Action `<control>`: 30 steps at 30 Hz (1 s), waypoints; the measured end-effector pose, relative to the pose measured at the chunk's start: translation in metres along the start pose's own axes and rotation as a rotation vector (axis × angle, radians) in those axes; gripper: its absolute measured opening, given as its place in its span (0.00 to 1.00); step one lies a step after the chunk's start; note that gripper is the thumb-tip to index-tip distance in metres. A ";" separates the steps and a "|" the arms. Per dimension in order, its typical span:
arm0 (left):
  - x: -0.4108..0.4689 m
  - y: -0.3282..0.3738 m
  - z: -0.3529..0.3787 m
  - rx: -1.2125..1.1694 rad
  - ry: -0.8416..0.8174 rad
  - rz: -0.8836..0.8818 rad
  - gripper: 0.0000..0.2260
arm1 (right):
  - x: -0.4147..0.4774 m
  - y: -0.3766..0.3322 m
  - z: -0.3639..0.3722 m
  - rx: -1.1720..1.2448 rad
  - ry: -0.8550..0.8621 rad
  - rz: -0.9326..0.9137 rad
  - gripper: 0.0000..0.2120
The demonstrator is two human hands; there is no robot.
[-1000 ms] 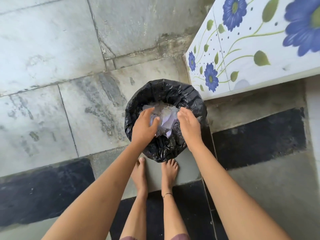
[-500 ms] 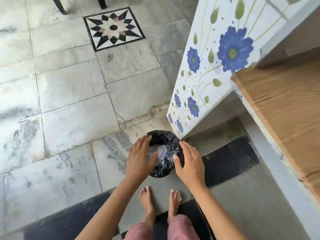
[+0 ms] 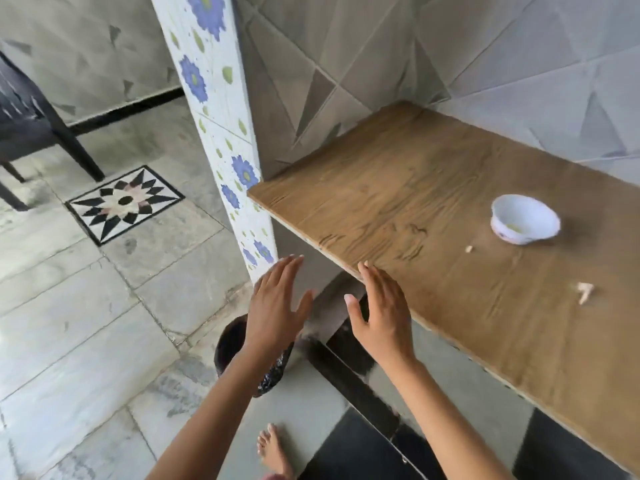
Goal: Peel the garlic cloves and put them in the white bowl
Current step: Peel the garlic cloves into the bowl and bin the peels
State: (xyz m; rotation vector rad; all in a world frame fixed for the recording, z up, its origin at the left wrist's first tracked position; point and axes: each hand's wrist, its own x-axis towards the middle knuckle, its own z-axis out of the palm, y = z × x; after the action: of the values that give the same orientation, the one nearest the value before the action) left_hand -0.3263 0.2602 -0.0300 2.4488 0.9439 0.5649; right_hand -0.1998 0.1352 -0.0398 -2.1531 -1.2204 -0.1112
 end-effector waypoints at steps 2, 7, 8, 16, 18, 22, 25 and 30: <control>-0.002 0.045 0.015 -0.011 -0.030 0.087 0.24 | -0.021 0.030 -0.037 -0.050 0.049 0.088 0.24; -0.001 0.139 0.056 -0.056 -0.106 0.214 0.22 | -0.062 0.104 -0.112 -0.198 0.198 0.243 0.25; 0.003 0.156 0.064 -0.064 -0.132 0.234 0.21 | -0.068 0.118 -0.126 -0.219 0.214 0.286 0.24; 0.065 0.239 0.128 -0.045 -0.254 0.288 0.14 | -0.086 0.200 -0.184 -0.435 0.127 0.647 0.28; 0.083 0.253 0.144 -0.046 -0.294 0.302 0.15 | -0.089 0.215 -0.186 -0.470 0.080 0.730 0.31; 0.106 0.266 0.172 0.049 -0.337 0.363 0.12 | -0.092 0.227 -0.184 -0.536 -0.005 0.806 0.32; 0.118 0.264 0.180 0.095 -0.341 0.382 0.12 | -0.092 0.229 -0.182 -0.538 -0.026 0.821 0.33; 0.148 0.285 0.167 -0.244 -0.249 0.412 0.09 | -0.093 0.228 -0.180 -0.496 -0.018 0.833 0.33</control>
State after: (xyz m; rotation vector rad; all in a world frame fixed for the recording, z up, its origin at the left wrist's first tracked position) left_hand 0.0079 0.1314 0.0199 2.4217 0.2533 0.4605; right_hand -0.0296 -0.1175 -0.0464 -2.9216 -0.2236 -0.0328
